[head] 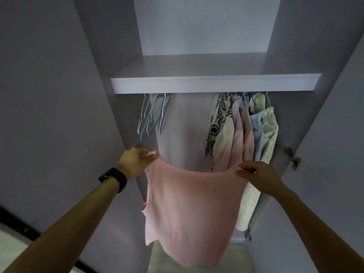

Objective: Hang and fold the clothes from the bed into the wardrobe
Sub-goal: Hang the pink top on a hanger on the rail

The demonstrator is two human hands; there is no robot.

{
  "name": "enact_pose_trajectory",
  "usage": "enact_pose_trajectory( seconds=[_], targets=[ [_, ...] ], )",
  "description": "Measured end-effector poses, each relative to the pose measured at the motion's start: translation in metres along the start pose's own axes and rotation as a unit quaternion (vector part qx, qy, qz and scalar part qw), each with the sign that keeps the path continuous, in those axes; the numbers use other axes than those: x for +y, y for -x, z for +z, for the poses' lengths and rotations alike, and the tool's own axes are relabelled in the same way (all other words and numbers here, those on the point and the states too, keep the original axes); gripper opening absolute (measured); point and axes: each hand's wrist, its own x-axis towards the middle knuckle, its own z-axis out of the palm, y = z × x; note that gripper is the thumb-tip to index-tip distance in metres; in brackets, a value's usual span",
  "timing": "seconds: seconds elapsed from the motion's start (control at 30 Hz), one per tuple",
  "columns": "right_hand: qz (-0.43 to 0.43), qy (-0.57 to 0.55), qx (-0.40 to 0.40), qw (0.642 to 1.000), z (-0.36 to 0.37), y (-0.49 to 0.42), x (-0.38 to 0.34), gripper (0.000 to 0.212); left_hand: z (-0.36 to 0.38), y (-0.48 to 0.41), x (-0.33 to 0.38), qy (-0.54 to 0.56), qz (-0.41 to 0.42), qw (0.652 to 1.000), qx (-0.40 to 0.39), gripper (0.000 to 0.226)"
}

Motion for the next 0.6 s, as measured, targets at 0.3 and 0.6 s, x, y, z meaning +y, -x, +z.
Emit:
enact_pose_trajectory(
  seconds=[0.3,0.6],
  targets=[
    [-0.072,-0.147,0.022,0.986,0.012,-0.016,-0.086,0.013,0.007,0.009,0.051,0.191,0.048,0.980,-0.006,0.017],
    [-0.110,-0.190,-0.066,0.973,0.030,-0.039,-0.141,0.019,0.009,0.001,0.069,0.161,0.174,0.968,-0.079,0.031]
  ],
)
